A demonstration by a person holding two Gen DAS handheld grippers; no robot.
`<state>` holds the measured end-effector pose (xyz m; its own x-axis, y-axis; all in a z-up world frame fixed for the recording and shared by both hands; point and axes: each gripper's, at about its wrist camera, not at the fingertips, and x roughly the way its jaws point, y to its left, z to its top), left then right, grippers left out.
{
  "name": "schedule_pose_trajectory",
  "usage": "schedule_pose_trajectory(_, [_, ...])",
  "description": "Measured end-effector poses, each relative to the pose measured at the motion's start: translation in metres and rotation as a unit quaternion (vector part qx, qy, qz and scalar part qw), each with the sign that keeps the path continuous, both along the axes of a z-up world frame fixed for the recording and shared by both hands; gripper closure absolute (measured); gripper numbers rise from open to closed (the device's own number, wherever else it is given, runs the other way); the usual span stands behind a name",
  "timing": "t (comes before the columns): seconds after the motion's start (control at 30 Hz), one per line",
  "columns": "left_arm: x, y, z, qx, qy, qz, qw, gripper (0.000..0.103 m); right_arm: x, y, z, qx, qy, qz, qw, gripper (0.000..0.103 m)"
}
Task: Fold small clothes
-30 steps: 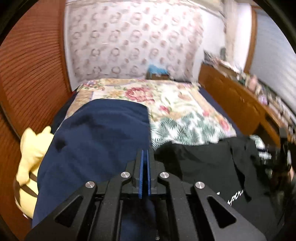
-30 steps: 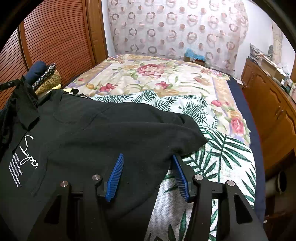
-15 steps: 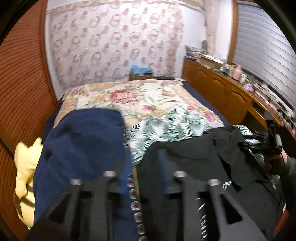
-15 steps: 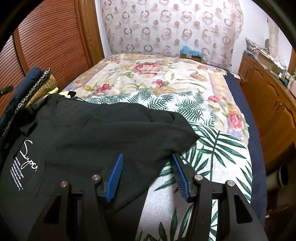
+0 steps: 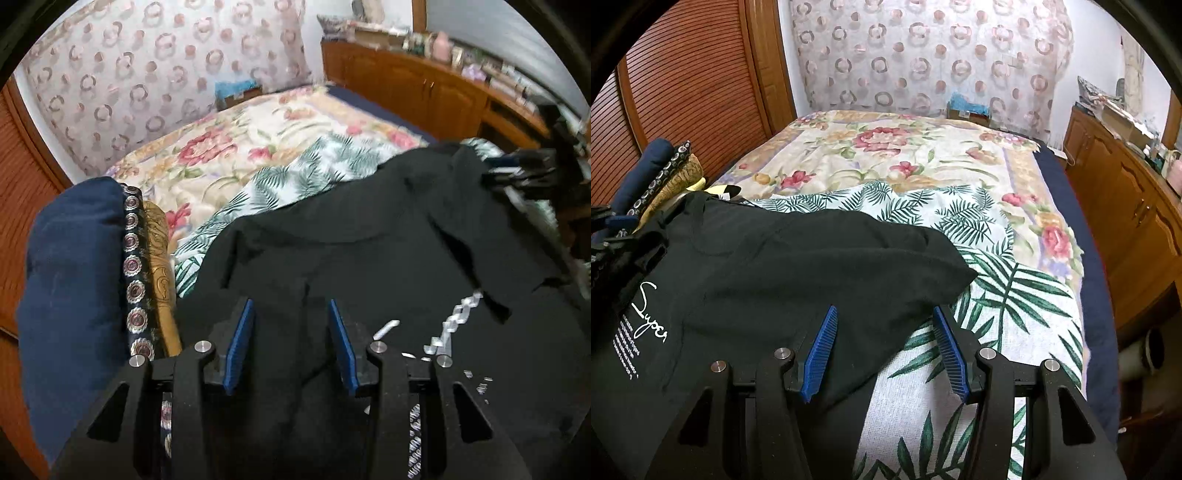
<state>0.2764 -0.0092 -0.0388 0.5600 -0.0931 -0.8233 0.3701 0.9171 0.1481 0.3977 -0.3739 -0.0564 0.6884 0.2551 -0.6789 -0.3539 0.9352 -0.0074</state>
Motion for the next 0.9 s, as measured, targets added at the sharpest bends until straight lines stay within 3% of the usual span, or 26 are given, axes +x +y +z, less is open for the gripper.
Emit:
schedule_pose_trajectory(0.1, [0.009, -0.002, -0.009, 0.033, 0.006, 0.012, 0.9994, 0.06, -0.001, -0.001, 0.001, 0.002, 0.001, 0.002, 1.0, 0.047])
schedule_pose_trajectory(0.13, [0.011, -0.002, -0.011, 0.036, 0.008, 0.012, 0.9992, 0.07, -0.001, -0.002, 0.001, 0.001, 0.001, 0.003, 1.0, 0.047])
schedule_pose_trajectory(0.17, [0.01, 0.0, -0.011, 0.039, 0.01, 0.013, 0.9991, 0.089, -0.001, -0.002, 0.001, 0.001, 0.002, 0.003, 1.0, 0.047])
schedule_pose_trajectory(0.23, [0.007, 0.003, -0.006, 0.031, 0.002, 0.015, 0.9994, 0.097, 0.0, -0.003, 0.001, 0.001, 0.002, 0.003, 1.0, 0.047])
schedule_pose_trajectory(0.47, [-0.013, 0.054, 0.048, -0.029, -0.093, 0.09, 0.9911, 0.099, 0.005, -0.005, 0.001, 0.008, 0.005, -0.004, 1.0, 0.047])
schedule_pose_trajectory(0.73, [-0.028, 0.085, 0.061, -0.085, -0.115, 0.115, 0.983, 0.099, 0.023, -0.007, 0.003, 0.048, 0.026, -0.009, 0.998, 0.047])
schedule_pose_trajectory(0.9, [-0.029, 0.085, 0.058, -0.094, -0.117, 0.116, 0.9819, 0.099, 0.034, 0.0, 0.002, 0.025, 0.026, -0.013, 0.999, 0.047])
